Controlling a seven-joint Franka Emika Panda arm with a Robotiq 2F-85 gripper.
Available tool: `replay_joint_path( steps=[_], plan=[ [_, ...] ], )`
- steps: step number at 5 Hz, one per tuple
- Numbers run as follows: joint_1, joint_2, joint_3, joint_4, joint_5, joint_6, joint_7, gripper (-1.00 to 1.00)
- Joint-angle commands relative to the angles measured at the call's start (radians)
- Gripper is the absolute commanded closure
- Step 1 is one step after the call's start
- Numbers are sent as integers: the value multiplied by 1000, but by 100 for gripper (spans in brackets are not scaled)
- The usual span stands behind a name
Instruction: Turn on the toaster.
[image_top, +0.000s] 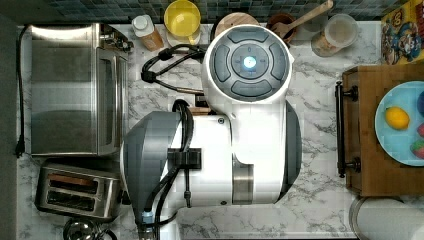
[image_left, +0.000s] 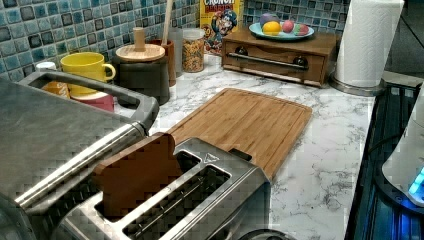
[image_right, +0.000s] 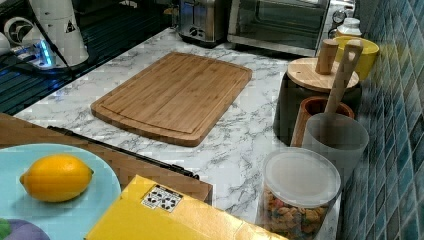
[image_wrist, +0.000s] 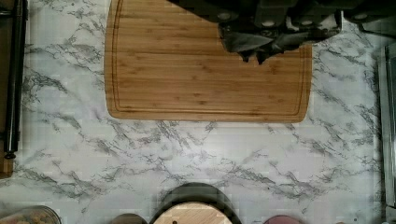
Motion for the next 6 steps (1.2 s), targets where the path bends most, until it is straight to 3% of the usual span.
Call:
replay_joint_path(
  steps=[1, 2, 4, 6],
  plan=[
    [0, -4, 0, 3, 0, 0, 0, 100],
    [2, -4, -2, 3, 0, 0, 1, 100],
    [52, -116, 39, -272, -8, 95, -2, 100],
    [99, -169, 79, -411, 14, 109, -18, 100]
  ],
)
